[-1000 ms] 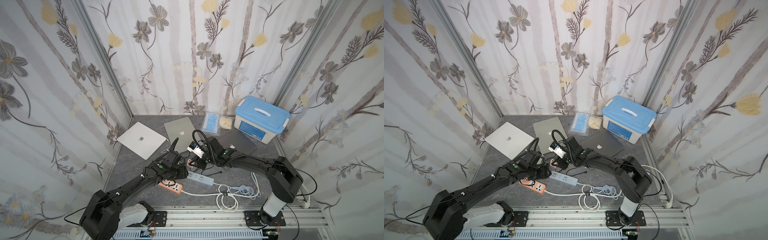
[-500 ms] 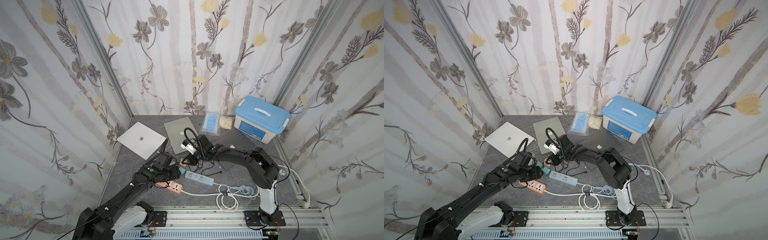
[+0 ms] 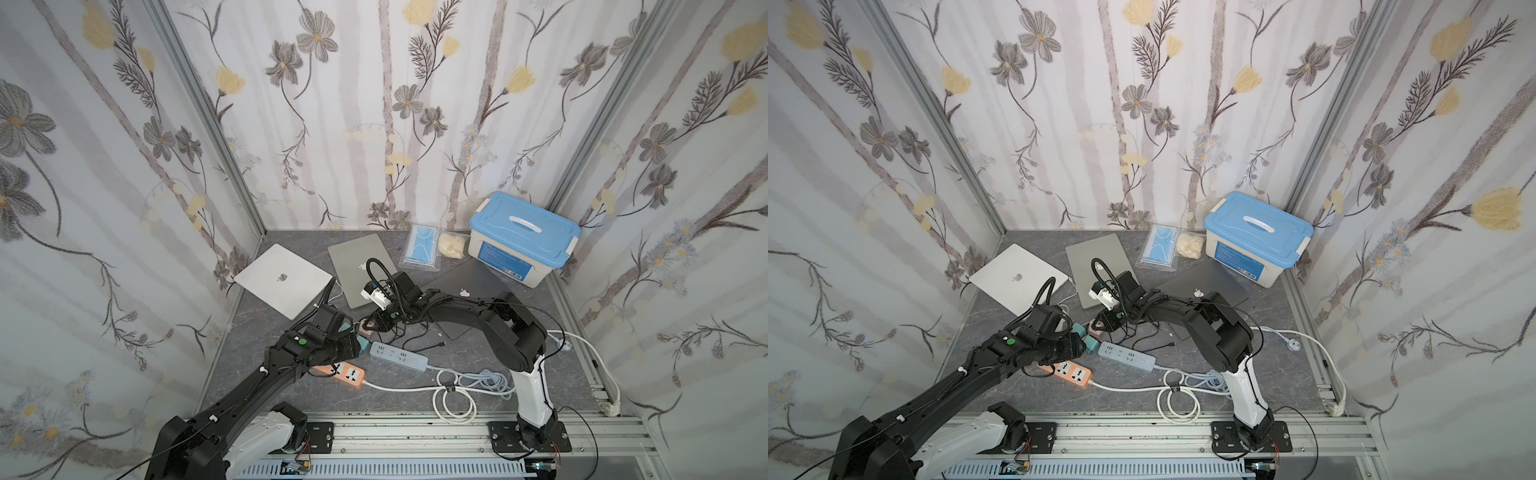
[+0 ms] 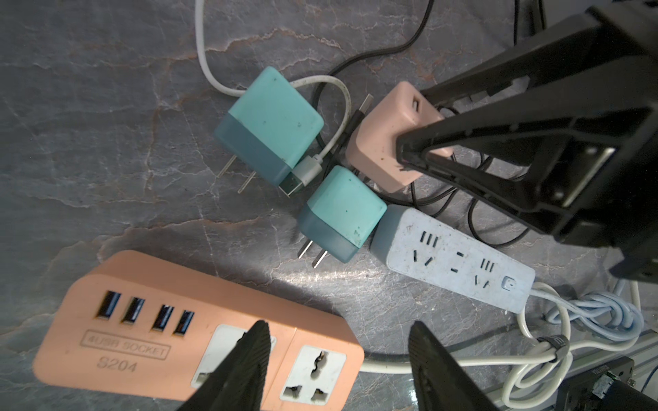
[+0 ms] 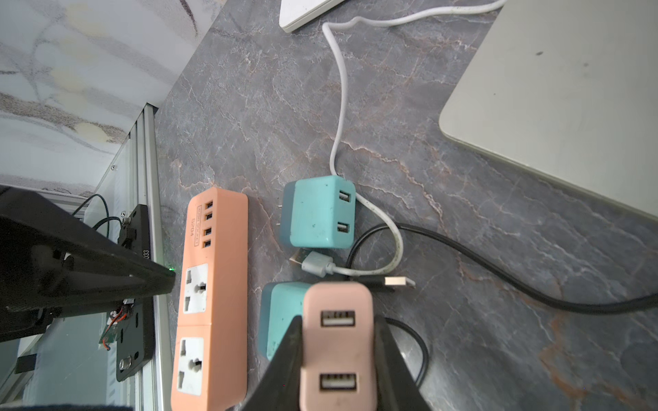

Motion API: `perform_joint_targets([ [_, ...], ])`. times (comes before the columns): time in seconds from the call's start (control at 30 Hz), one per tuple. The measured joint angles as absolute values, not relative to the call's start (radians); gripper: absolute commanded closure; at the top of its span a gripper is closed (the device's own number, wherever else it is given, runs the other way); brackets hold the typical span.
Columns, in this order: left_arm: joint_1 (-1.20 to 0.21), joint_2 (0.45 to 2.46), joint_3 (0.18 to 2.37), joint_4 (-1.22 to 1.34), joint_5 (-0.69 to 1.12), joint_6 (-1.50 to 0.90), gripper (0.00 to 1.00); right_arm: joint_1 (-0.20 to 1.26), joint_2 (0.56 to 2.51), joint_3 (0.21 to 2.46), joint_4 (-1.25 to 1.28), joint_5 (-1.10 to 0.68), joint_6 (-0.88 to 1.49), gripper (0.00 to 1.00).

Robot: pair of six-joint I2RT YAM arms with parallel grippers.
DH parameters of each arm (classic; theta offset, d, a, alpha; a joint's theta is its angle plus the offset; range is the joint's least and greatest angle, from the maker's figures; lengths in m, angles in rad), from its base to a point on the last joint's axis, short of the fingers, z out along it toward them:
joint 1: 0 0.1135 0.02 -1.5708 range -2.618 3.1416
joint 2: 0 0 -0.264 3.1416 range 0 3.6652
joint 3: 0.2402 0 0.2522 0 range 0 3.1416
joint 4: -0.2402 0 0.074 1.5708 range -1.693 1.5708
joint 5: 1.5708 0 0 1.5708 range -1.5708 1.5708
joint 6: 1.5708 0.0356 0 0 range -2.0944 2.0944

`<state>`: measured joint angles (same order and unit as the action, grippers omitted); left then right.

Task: Unplug the laptop charger
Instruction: Place the plug at the center of the board.

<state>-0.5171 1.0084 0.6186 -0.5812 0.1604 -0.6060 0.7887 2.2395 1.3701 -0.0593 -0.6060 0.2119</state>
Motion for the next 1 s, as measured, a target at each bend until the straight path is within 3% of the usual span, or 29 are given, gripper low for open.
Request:
perform_joint_targets([
  [0.57,-0.516,1.028,0.688,-0.578,0.130,-0.598,0.20,0.802,2.174,1.405,-0.155,-0.499,0.203,0.21],
  [0.8,-0.516,1.069,0.746,-0.579,0.099,-0.575,0.01,0.837,2.040,1.405,-0.200,-0.356,0.178,0.09],
  [1.0,-0.516,1.099,0.807,-0.601,0.048,-0.550,0.00,0.845,1.883,1.354,-0.219,-0.219,0.158,0.00],
])
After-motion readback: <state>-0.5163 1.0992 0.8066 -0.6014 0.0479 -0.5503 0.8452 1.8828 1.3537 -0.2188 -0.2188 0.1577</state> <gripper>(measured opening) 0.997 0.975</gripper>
